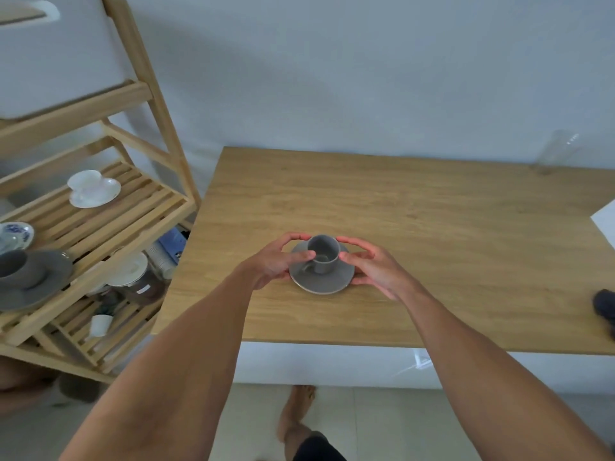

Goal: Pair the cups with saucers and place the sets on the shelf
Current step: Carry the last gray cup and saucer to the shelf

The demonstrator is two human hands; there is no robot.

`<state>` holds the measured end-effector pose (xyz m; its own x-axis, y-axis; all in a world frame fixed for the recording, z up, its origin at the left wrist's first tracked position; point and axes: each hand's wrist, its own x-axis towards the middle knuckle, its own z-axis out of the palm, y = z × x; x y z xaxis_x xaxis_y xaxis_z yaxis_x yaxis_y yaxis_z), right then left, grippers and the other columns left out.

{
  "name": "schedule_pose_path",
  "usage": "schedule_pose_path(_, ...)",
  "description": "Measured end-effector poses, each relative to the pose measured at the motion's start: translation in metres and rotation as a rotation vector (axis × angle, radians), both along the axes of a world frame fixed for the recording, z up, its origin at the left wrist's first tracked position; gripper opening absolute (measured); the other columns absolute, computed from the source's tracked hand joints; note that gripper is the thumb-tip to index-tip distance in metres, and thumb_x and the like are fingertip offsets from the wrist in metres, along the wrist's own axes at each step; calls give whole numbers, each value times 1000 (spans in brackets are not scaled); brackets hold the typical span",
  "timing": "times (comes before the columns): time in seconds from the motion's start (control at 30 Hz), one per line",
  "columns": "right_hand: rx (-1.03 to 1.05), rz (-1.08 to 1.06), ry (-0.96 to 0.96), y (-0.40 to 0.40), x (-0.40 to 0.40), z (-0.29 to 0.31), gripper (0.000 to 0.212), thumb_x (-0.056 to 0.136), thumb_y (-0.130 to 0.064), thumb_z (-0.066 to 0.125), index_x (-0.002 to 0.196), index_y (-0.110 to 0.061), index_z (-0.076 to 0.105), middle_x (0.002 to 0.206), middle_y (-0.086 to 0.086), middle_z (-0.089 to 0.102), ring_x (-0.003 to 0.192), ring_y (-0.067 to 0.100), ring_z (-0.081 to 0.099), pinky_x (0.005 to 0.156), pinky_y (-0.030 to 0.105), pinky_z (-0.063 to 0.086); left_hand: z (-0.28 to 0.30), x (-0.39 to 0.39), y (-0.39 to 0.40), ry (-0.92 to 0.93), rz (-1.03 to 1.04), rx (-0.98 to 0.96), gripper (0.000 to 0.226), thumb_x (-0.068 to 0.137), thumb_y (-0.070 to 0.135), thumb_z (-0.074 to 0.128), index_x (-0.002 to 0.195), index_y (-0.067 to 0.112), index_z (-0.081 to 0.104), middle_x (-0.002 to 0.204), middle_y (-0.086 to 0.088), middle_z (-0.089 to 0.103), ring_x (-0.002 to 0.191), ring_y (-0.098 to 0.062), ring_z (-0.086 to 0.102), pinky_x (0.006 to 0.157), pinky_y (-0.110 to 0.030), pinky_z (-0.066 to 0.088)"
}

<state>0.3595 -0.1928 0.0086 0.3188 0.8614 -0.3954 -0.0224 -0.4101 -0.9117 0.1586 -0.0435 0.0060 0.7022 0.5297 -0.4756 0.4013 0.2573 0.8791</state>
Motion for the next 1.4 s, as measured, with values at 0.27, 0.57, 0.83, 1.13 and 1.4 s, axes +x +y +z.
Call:
schedule_pose_path(0.27,61,89,-31,56,-41,15,36,97,-25,77,125,-46,74,131,13,70,120,27,71,98,54,61,16,-55,29,-45,116,67,49,89,38,80,133,40,60,127,-7,70,107,-22,69,94,-41,57)
schedule_pose_path(0.57,108,300,-81,164,-121,22,35,92,-31,79,121,-49,76,132,13,70,124,31,67,97,61,59,23,-154,74,-45,399,190,43,87,40,81,125,44,62,116,-2,70,114,-32,69,97,-56,56)
schedule_pose_path(0.83,102,509,-82,267,-207,23,33,97,-26,76,118,-52,76,133,4,71,121,24,70,94,54,63,24,-244,131,-3,616,140,42,87,37,81,125,43,63,129,-8,61,116,-29,64,97,-50,59)
schedule_pose_path(1.13,46,656,-48,373,-259,9,33,97,-24,76,113,-53,77,123,3,75,115,25,74,93,47,64,0,-293,207,22,787,113,45,84,40,83,123,47,63,136,-6,60,121,-28,62,99,-55,57)
schedule_pose_path(1.4,9,726,-16,448,-267,-22,37,98,-15,73,118,-46,78,128,6,73,118,28,71,94,53,63,-37,-297,260,19,873,104,39,75,45,86,108,54,67,135,-4,61,121,-31,63,92,-56,61)
